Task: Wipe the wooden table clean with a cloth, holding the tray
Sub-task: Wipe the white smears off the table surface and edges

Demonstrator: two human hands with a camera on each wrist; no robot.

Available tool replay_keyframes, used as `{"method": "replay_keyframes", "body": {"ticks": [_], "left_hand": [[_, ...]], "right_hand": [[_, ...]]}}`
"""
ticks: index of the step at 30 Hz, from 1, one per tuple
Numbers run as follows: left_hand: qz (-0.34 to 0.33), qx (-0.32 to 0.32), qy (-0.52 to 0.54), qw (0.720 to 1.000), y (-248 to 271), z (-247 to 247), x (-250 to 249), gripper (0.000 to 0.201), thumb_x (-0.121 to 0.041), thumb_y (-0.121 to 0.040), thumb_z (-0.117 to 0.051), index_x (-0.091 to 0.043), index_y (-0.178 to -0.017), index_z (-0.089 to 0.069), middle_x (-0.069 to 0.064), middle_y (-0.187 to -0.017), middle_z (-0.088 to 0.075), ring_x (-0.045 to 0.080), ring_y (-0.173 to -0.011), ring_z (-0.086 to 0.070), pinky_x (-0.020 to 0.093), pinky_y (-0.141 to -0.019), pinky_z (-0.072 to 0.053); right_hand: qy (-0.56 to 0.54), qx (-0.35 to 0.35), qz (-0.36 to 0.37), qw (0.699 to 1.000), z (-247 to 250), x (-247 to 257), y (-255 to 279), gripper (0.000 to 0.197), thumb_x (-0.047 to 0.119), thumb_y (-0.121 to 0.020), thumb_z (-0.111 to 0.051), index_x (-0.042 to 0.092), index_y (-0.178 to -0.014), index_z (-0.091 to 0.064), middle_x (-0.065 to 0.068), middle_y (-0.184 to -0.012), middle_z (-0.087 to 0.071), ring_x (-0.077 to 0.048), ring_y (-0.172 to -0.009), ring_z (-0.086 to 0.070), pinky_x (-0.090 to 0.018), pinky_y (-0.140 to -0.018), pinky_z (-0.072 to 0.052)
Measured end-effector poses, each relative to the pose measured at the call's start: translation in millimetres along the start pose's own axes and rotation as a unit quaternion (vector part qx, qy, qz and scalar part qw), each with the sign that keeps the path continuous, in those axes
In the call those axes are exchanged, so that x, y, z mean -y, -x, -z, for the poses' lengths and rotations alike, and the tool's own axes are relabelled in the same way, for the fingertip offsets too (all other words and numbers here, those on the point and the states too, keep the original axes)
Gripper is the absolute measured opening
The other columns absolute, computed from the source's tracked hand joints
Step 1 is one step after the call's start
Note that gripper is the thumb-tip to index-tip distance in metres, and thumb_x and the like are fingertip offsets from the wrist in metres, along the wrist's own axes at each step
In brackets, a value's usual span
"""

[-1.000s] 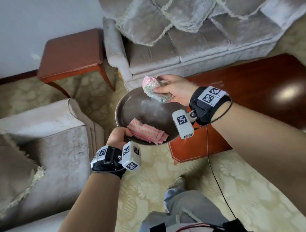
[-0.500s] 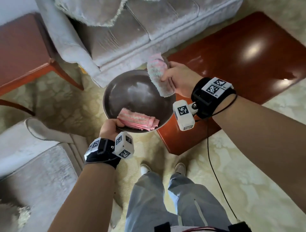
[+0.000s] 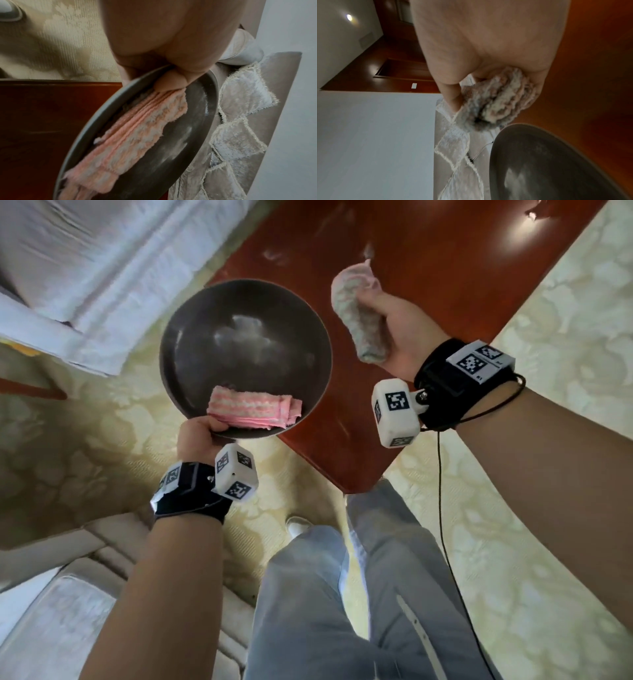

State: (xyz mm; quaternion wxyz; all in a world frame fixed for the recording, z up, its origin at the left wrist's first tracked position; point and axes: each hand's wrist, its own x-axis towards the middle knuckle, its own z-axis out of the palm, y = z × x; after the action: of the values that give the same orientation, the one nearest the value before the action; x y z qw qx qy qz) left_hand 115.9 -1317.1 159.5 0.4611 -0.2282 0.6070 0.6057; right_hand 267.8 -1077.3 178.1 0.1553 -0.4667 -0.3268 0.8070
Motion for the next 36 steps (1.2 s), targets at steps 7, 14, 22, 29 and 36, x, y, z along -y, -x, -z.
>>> {"method": "replay_keyframes", "body": {"ticks": [7, 14, 22, 29, 36], "left_hand": [[0.012, 0.024, 0.119, 0.993, -123, -19, 32, 0.036, 0.005, -0.056, -0.042, -0.012, -0.088, -0.049, 0.006, -0.11, -0.06, 0.026, -0.102, -0.065, 0.032, -0.095, -0.054], [-0.004, 0.068, 0.197, 0.978, -173, -91, 50, 0.038, 0.007, -0.057, -0.037, -0.003, -0.079, -0.066, 0.013, -0.098, -0.07, 0.033, -0.099, -0.069, 0.044, -0.102, -0.049], [0.004, 0.051, 0.226, 0.973, -209, -151, 55, 0.033, 0.008, -0.054, -0.034, -0.001, -0.067, -0.064, 0.015, -0.088, -0.068, 0.035, -0.09, -0.069, 0.046, -0.098, -0.051], [-0.008, 0.055, 0.228, 0.972, -221, -167, 56, 0.045, 0.008, -0.055, -0.033, 0.002, -0.082, -0.07, 0.017, -0.097, -0.069, 0.037, -0.097, -0.068, 0.048, -0.1, -0.05], [-0.01, 0.041, 0.197, 0.979, -225, -166, 56, 0.044, 0.008, -0.055, -0.034, -0.001, -0.089, -0.059, 0.015, -0.096, -0.067, 0.036, -0.097, -0.068, 0.046, -0.097, -0.053]], "right_hand": [[0.069, -0.161, 0.025, 0.984, 103, -36, -89, 0.026, 0.022, -0.091, -0.067, 0.012, -0.115, -0.064, -0.003, -0.097, -0.074, -0.017, -0.084, -0.073, -0.033, -0.069, -0.057], [0.187, -0.231, -0.017, 0.955, 157, -45, -161, 0.036, 0.013, -0.085, -0.068, 0.022, -0.118, -0.055, 0.002, -0.112, -0.067, -0.017, -0.095, -0.069, -0.04, -0.07, -0.061], [0.324, -0.262, 0.02, 0.909, 195, -38, -209, 0.043, 0.009, -0.076, -0.072, 0.022, -0.114, -0.057, 0.006, -0.112, -0.062, -0.009, -0.098, -0.064, -0.031, -0.078, -0.059], [0.459, -0.308, 0.073, 0.83, 226, -36, -226, 0.021, 0.018, -0.085, -0.065, 0.019, -0.101, -0.052, 0.01, -0.097, -0.056, 0.004, -0.071, -0.049, -0.002, -0.051, -0.035], [0.556, -0.306, 0.111, 0.765, 245, -35, -239, 0.023, 0.009, -0.088, -0.057, 0.011, -0.111, -0.054, -0.005, -0.119, -0.052, -0.01, -0.087, -0.049, -0.015, -0.069, -0.038]]}}
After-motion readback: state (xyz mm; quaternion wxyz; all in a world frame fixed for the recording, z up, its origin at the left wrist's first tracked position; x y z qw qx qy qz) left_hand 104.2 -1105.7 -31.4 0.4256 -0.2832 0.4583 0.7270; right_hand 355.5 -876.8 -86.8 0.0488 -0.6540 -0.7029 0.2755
